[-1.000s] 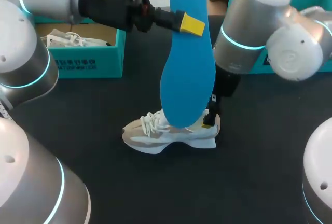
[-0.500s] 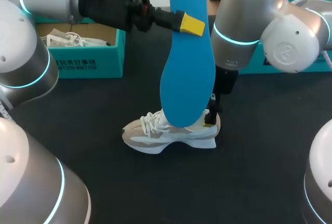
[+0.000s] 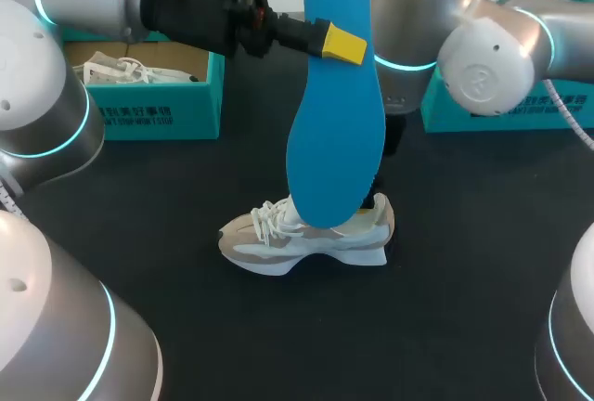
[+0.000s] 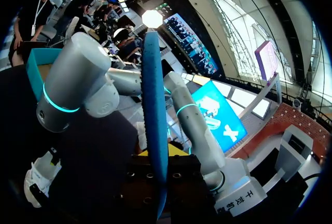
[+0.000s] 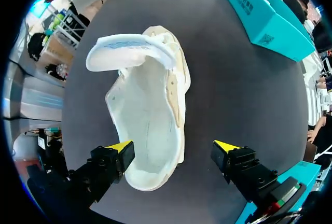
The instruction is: Take the shoe out of the shoebox, open the shoe tongue, remove and reinsert the insole, then place the shoe into the shoebox
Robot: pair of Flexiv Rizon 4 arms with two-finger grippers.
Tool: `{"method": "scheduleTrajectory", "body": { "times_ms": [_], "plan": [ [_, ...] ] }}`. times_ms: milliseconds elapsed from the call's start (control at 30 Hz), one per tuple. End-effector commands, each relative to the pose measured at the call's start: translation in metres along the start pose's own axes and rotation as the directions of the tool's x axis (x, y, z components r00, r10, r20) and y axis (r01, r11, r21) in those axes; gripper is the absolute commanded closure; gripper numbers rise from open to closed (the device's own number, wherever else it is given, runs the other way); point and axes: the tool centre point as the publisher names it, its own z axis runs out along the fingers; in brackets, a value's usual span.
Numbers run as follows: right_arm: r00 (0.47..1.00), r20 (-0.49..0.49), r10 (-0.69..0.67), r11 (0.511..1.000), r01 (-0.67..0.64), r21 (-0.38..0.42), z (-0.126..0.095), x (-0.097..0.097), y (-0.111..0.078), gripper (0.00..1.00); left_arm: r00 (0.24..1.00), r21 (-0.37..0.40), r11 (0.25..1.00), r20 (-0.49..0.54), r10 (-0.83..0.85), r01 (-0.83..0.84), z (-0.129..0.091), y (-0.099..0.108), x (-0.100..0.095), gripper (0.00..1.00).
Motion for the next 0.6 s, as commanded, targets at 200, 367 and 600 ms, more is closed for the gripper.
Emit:
{"method": "scheduleTrajectory", "body": {
  "times_ms": [200, 367, 600],
  "plan": [
    [0.998, -0.05, -0.037, 0.999, 0.039, 0.038, 0.045, -0.019, 0.023, 0.0, 1.0, -0.001, 1.0, 0.001, -0.001, 0.001, 0.001, 0.0, -0.001, 1.0],
    [0.997, -0.078, -0.019, 0.999, 0.022, 0.04, 0.059, -0.015, 0.024, 0.16, 1.0, -0.001, 1.0, 0.001, -0.001, 0.001, 0.001, 0.0, -0.001, 1.0],
    [0.996, -0.086, 0.033, 0.998, -0.028, 0.053, 0.063, -0.005, 0.021, 1.0, 1.0, -0.001, 1.0, 0.001, -0.001, 0.001, 0.001, 0.0, -0.001, 1.0]
  ]
}}
